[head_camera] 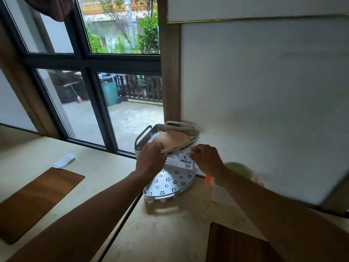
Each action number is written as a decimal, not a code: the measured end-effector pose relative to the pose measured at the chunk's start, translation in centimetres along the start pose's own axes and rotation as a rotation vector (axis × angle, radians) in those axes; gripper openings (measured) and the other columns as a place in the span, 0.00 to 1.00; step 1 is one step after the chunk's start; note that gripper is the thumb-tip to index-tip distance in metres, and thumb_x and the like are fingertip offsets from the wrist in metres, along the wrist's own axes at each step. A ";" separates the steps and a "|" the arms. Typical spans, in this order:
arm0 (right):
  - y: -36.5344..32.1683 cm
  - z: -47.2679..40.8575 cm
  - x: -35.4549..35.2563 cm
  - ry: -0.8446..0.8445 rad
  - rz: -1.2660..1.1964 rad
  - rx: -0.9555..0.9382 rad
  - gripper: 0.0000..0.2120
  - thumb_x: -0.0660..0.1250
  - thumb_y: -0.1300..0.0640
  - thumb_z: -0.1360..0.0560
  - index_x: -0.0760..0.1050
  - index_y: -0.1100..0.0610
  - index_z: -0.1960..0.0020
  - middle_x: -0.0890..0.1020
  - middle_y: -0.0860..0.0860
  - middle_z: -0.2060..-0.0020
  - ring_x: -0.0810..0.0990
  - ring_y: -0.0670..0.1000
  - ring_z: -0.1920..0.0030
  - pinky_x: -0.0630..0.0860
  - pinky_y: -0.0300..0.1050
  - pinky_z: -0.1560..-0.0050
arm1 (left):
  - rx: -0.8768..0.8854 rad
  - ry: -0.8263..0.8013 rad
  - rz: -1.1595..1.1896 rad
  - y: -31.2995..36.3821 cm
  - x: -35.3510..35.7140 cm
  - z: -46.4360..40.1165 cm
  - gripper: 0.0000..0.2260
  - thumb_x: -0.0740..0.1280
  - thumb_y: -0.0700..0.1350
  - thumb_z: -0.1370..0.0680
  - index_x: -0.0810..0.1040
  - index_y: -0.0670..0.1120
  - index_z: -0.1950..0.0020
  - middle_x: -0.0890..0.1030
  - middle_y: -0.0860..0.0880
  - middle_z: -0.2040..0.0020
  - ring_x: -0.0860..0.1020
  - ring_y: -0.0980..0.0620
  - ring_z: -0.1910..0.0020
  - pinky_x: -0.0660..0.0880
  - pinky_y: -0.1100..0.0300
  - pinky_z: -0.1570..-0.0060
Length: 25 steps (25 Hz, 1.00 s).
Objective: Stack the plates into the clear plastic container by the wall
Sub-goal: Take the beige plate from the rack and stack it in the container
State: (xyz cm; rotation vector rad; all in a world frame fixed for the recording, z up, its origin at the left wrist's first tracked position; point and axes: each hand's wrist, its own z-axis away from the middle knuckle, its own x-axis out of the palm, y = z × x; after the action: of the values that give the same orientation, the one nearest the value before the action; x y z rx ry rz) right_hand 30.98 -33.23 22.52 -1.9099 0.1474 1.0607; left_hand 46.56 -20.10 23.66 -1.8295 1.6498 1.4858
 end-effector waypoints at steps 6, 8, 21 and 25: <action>-0.9 -3.3 2.0 -0.031 -0.127 0.214 0.14 0.66 0.51 0.23 0.80 0.60 0.60 0.85 0.53 0.67 0.84 0.51 0.67 0.84 0.46 0.59 | 0.041 -0.057 0.047 -0.9 2.3 -2.4 0.12 0.72 0.43 0.27 0.83 0.43 0.44 0.82 0.43 0.44 0.80 0.44 0.49 0.79 0.52 0.50; -1.1 -4.7 3.0 0.014 -0.207 0.326 0.18 0.67 0.46 0.24 0.80 0.59 0.63 0.83 0.49 0.75 0.82 0.47 0.75 0.79 0.37 0.72 | 0.059 -0.065 0.047 -1.1 3.3 -3.3 0.12 0.73 0.44 0.27 0.83 0.44 0.44 0.82 0.44 0.46 0.80 0.45 0.50 0.78 0.54 0.52; -1.1 -8.5 6.7 0.131 -0.130 0.429 0.18 0.68 0.43 0.27 0.77 0.59 0.57 0.79 0.47 0.74 0.77 0.41 0.78 0.67 0.35 0.75 | 0.033 -0.036 0.196 -2.2 6.6 -5.4 0.05 0.71 0.43 0.25 0.86 0.46 0.54 0.84 0.48 0.58 0.80 0.51 0.63 0.79 0.54 0.62; -1.9 -9.1 6.5 0.093 -0.072 0.416 0.15 0.65 0.49 0.28 0.77 0.62 0.57 0.80 0.53 0.66 0.76 0.51 0.68 0.63 0.38 0.72 | 0.022 0.012 0.231 -2.3 6.8 -5.4 0.04 0.71 0.44 0.26 0.86 0.48 0.55 0.84 0.49 0.59 0.79 0.52 0.65 0.78 0.57 0.63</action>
State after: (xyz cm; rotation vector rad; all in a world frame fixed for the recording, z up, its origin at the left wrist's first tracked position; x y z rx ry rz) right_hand 41.58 -37.13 20.96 -1.5740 0.3232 0.8190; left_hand 50.04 -27.41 19.65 -1.6865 1.9299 1.5402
